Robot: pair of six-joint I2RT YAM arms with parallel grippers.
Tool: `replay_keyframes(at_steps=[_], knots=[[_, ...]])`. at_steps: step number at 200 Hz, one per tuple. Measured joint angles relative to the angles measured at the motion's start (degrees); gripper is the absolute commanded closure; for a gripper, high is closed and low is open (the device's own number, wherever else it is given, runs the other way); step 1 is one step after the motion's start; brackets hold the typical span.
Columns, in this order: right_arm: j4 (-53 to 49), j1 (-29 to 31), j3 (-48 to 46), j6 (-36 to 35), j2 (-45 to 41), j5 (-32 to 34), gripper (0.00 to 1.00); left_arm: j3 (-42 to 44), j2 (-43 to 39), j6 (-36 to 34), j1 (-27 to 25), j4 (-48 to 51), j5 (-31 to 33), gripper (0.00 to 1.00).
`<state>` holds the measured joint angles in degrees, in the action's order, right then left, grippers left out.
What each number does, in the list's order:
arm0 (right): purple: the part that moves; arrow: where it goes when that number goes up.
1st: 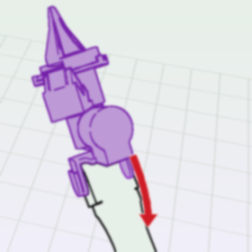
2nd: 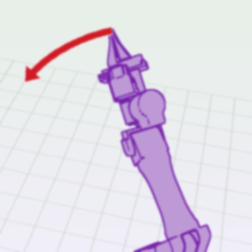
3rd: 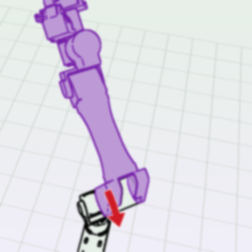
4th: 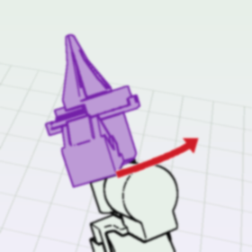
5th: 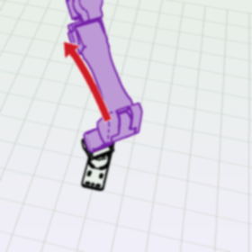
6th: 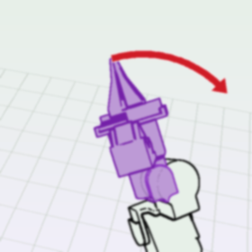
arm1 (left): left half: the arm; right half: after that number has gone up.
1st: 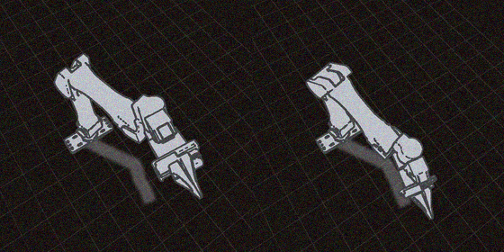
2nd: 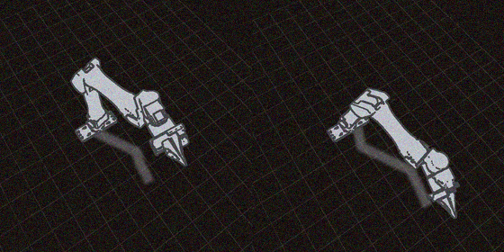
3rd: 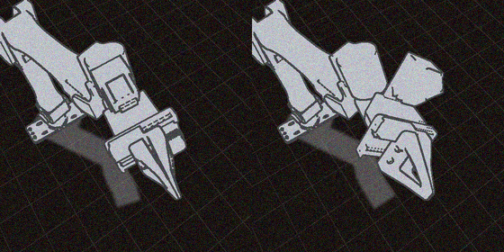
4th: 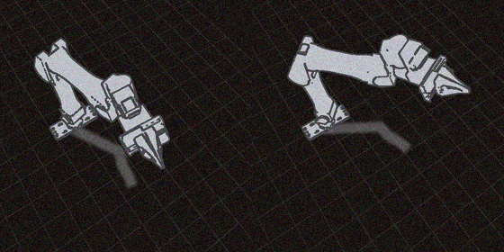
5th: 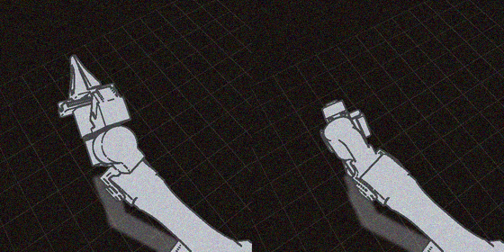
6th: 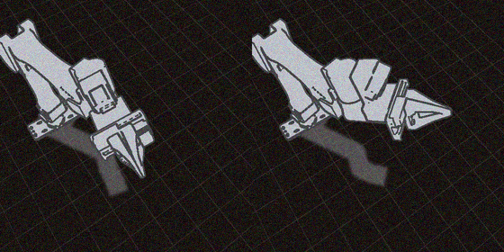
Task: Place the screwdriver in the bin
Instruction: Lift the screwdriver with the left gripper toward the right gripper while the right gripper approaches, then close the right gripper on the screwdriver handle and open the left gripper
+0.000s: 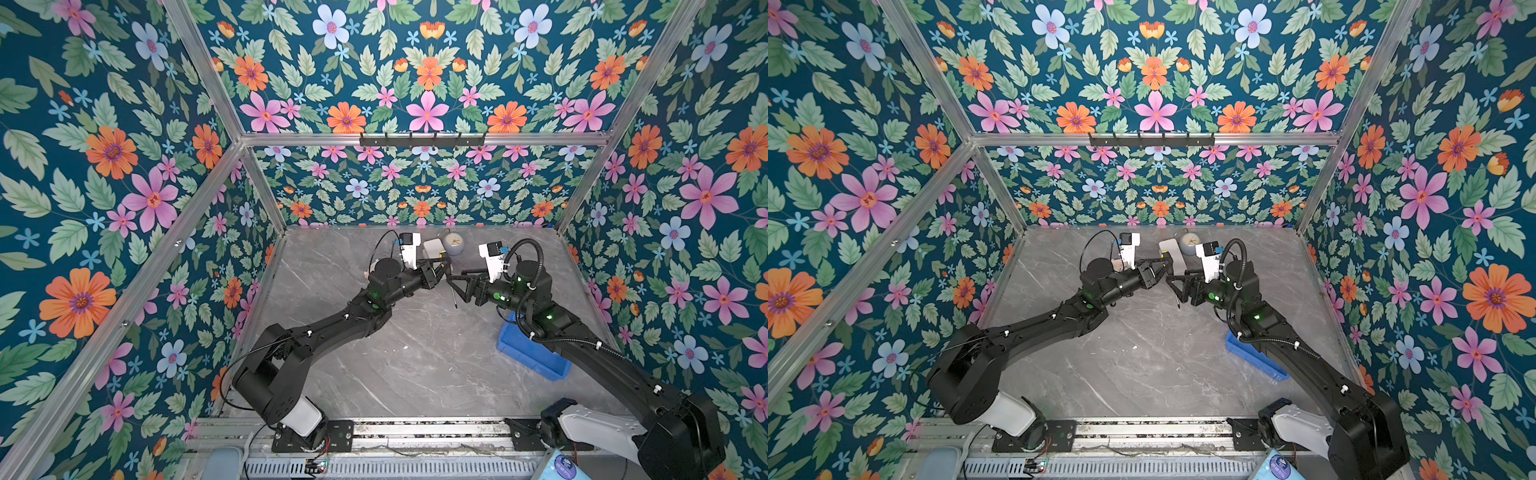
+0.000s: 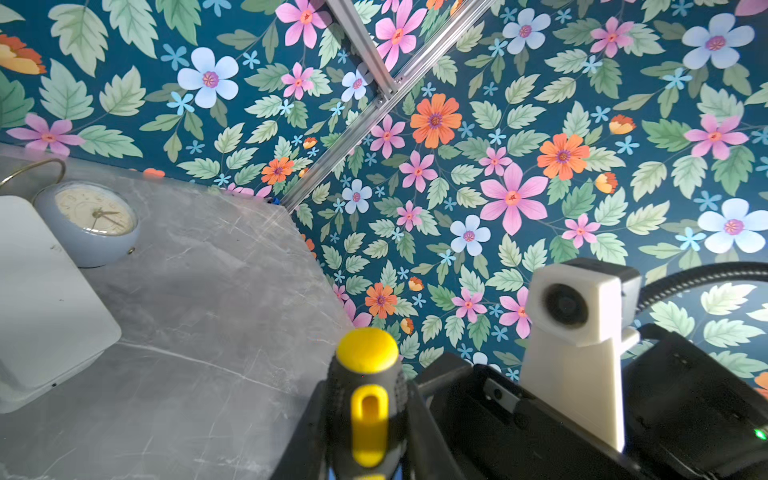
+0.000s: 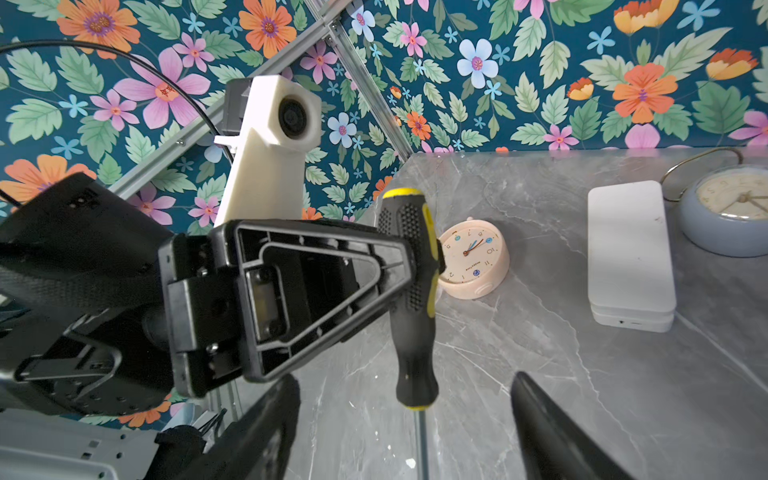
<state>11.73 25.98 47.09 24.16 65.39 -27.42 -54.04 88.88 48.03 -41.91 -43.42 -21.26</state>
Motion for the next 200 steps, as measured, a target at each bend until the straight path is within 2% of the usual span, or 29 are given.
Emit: replay_keyframes(at_steps=[10,33,49,74,105,131,147,165,200], knots=[[0.1,-0.1,0.0,0.4,0.1,-0.7,0.44,0.0,0.0,0.0,-0.2,-0.4,-0.2,0.85],[0.1,-0.5,0.1,1.1,0.2,-0.9,0.49,-0.3,0.0,0.0,-0.3,-0.7,-0.9,0.85],[0.0,-0.5,0.3,1.1,0.6,-1.4,0.57,-0.7,0.0,0.0,-0.3,-0.8,-1.1,0.85],[-0.2,-0.5,0.9,1.2,1.4,-2.4,0.61,-1.1,0.0,0.0,-0.3,-1.0,-1.6,0.85],[-0.3,-0.5,1.0,1.1,1.7,-3.1,0.76,-1.2,0.0,0.0,-0.4,-1.1,-2.7,0.85],[-1.0,-0.6,1.5,1.0,2.0,-3.4,0.77,-1.2,0.0,0.0,-0.5,-1.1,-2.8,0.85],[-1.3,-0.6,1.6,0.8,2.1,-3.5,0.72,-1.2,0.0,0.0,-0.5,-1.1,-2.8,0.84],[-1.5,-0.5,1.6,0.6,2.3,-3.8,0.73,-1.2,-0.1,0.0,-0.5,-1.1,-2.8,0.84],[-1.7,-0.5,2.0,-0.3,2.8,-4.6,0.97,-0.9,-0.3,0.0,-0.5,-1.3,-2.8,0.84]])
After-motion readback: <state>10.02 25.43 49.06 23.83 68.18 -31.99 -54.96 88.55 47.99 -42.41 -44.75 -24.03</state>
